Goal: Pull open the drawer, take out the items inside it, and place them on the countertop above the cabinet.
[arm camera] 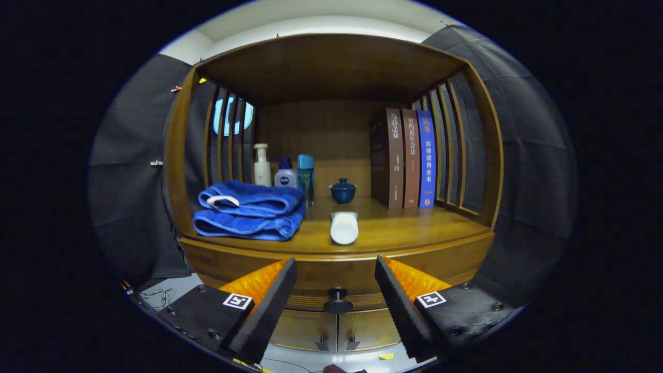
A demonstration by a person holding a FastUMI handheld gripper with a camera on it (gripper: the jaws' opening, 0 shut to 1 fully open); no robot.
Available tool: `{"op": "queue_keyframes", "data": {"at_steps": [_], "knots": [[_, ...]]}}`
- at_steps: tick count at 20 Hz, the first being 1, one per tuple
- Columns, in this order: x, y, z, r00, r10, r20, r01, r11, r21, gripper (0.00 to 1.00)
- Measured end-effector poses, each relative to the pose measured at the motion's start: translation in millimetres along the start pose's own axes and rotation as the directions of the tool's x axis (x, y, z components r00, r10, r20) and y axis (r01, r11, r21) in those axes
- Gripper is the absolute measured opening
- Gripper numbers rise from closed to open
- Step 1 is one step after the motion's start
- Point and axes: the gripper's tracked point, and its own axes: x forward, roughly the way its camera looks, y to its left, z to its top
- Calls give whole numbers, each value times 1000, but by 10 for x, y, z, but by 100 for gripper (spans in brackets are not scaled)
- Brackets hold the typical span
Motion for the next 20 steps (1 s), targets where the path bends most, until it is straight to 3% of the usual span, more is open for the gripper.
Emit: {"op": "queue_keyframes", "data": {"at_steps": [10, 20], "knots": [[-1007, 133, 868, 997, 51, 57, -51, 999, 2, 99], [-1869, -74, 1458, 993, 10, 120, -16, 999, 50, 99]]}}
